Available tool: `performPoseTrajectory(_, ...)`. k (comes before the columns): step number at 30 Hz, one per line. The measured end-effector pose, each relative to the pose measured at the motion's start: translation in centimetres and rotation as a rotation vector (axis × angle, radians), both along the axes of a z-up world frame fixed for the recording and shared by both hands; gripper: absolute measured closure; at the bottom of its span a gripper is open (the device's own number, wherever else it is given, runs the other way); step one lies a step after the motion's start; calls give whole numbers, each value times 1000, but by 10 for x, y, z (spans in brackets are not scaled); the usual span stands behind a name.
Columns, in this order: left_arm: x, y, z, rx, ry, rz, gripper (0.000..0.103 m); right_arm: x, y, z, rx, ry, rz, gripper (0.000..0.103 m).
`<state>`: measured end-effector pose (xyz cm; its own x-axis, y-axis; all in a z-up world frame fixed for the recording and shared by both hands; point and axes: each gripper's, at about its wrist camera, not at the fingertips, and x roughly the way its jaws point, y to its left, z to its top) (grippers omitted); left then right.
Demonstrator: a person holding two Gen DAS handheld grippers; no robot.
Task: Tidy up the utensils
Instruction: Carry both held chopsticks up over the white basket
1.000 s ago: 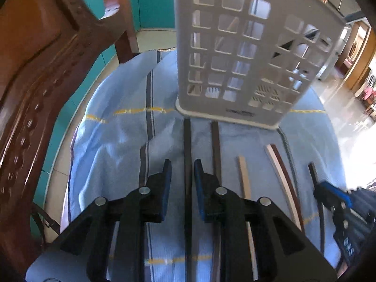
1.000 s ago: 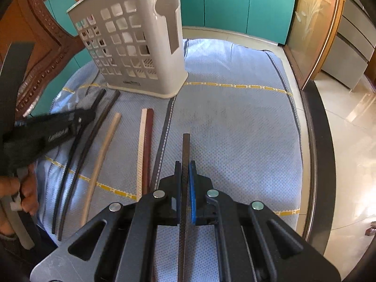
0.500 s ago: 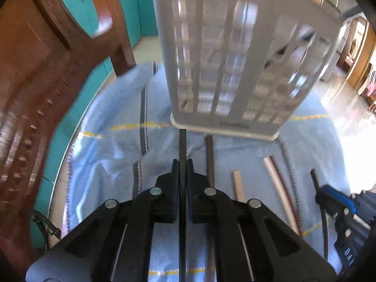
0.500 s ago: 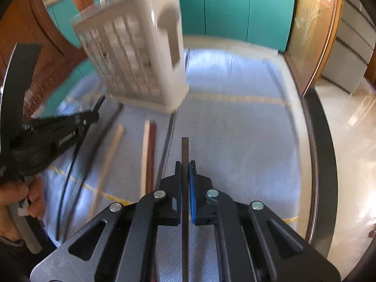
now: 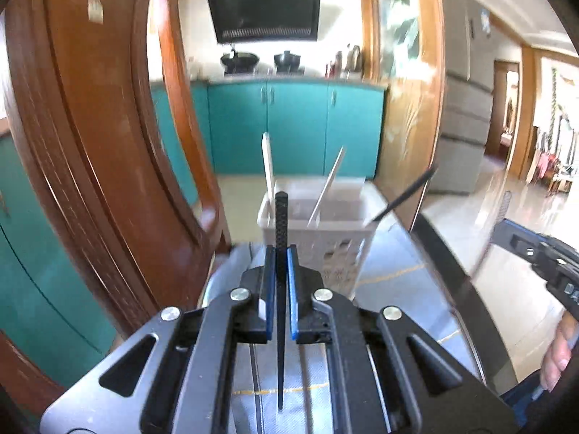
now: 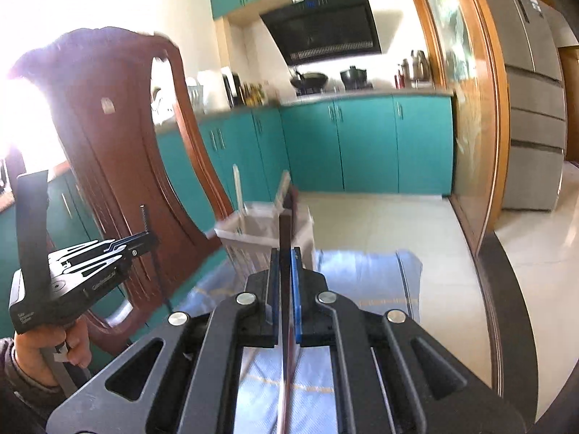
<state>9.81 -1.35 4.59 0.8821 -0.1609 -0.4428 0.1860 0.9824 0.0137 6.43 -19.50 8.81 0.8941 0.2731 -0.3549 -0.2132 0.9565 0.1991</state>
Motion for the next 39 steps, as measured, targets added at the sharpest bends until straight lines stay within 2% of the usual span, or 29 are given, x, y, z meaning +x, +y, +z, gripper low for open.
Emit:
performPoseTrajectory(6, -10, 8, 55, -56, -104, -21, 96, 8, 10, 51, 23, -102, 40, 96)
performPoseTrajectory(10, 7, 24, 84, -150, -164, 16, 96, 24, 20, 80, 38, -173, 52, 96)
performPoseTrajectory(14, 28, 47, 92, -277, -215, 92, 96, 46, 27, 93, 55, -220, 30, 96)
performPoseTrajectory(20, 61, 60, 97, -374, -249, 165, 96, 78, 36, 100, 84, -236, 6, 96)
performPoseTrajectory(24, 84, 54, 91, -358, -268, 195, 96, 89, 35, 109, 109, -274, -15, 97)
performPoseTrajectory(29, 117, 43, 72, -322, -224, 212, 96, 97, 31, 120, 84, -349, -76, 97)
performPoseTrajectory(32, 127, 35, 65, -302, -212, 211, 96, 104, 29, 114, 67, -373, -108, 97)
performPoseTrajectory(39, 149, 13, 41, -232, -155, 187, 96, 137, 25, 87, 39, -306, -106, 97)
